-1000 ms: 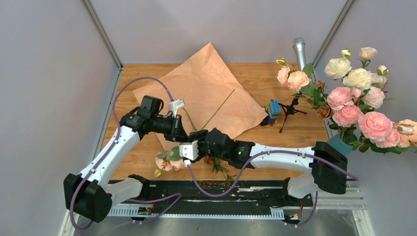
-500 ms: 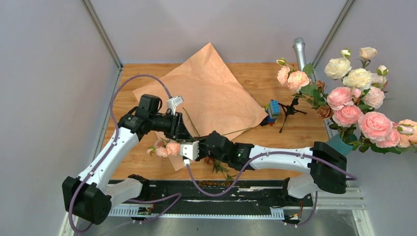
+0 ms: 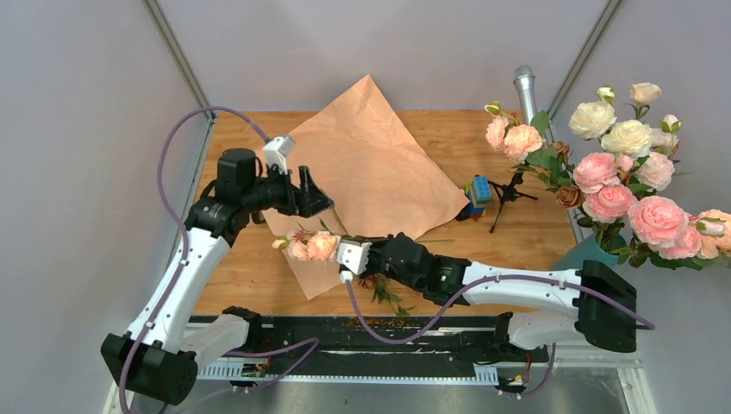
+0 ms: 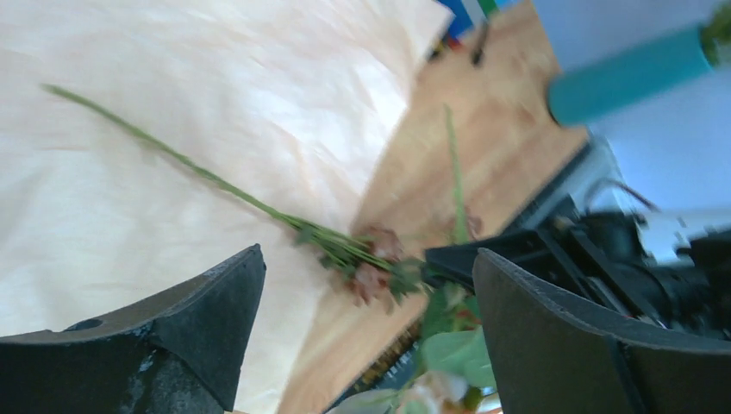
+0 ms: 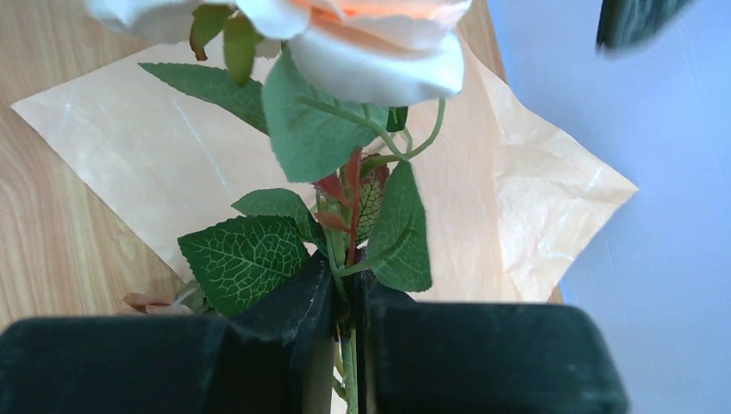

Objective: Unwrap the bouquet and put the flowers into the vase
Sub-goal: Pick up the fake flower from the wrapping paper, then insert the fake flower into the vase.

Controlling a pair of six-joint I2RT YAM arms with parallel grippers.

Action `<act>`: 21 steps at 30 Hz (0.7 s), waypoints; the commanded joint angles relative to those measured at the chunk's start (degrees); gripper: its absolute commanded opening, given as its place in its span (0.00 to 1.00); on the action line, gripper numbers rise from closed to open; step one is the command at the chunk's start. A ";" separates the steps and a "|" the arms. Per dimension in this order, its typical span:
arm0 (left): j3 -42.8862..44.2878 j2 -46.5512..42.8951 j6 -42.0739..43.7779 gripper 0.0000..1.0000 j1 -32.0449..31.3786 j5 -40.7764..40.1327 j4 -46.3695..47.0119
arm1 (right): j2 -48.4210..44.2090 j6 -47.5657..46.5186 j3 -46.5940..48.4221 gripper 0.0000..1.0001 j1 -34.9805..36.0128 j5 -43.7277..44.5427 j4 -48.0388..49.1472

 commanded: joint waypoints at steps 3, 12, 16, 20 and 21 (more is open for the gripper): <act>3.33 -11.24 0.24 1.00 6.25 -19.87 8.29 | -5.96 5.55 -0.24 0.00 -2.32 8.13 2.50; 3.43 -13.04 2.90 1.00 9.12 -38.61 3.75 | -14.94 12.96 11.41 0.00 -13.30 14.78 -14.22; 1.06 -13.23 5.86 1.00 9.22 -40.93 3.54 | -17.96 13.79 16.51 0.00 -20.92 16.90 -20.28; -0.76 -13.82 9.38 1.00 9.24 -43.62 3.50 | -19.96 11.82 19.45 0.00 -27.97 20.58 -22.70; -1.26 -13.92 10.24 1.00 9.24 -44.22 3.61 | -20.61 11.56 19.70 0.00 -29.85 21.15 -22.72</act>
